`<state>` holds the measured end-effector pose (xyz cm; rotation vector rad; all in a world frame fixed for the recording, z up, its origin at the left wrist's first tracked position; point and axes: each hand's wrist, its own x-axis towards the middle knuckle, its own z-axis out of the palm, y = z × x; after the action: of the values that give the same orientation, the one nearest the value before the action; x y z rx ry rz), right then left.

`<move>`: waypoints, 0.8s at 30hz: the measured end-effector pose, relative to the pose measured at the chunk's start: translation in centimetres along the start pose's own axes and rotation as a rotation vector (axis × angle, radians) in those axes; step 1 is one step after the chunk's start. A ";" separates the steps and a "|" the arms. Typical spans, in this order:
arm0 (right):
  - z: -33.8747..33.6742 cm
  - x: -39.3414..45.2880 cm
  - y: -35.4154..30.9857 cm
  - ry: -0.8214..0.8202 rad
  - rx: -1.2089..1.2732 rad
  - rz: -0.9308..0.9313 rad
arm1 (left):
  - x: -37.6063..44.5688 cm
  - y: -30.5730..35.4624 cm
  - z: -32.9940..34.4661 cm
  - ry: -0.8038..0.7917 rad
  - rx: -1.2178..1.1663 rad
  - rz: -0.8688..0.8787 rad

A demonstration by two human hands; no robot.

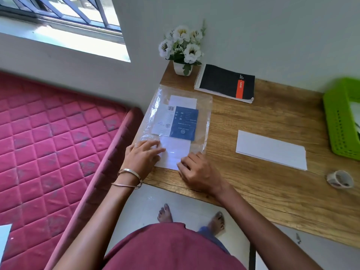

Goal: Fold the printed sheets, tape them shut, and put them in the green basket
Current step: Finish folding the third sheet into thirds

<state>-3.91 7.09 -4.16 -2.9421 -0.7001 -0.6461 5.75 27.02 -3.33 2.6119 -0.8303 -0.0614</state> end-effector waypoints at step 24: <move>-6.8 3.0 -2.9 0.009 0.445 0.082 | 0.3 -1.3 -2.0 -0.131 -0.138 0.070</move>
<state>-5.39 9.94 3.07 -2.5406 -0.6221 -0.4287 7.02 28.49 -1.95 2.4679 -0.9274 -0.2641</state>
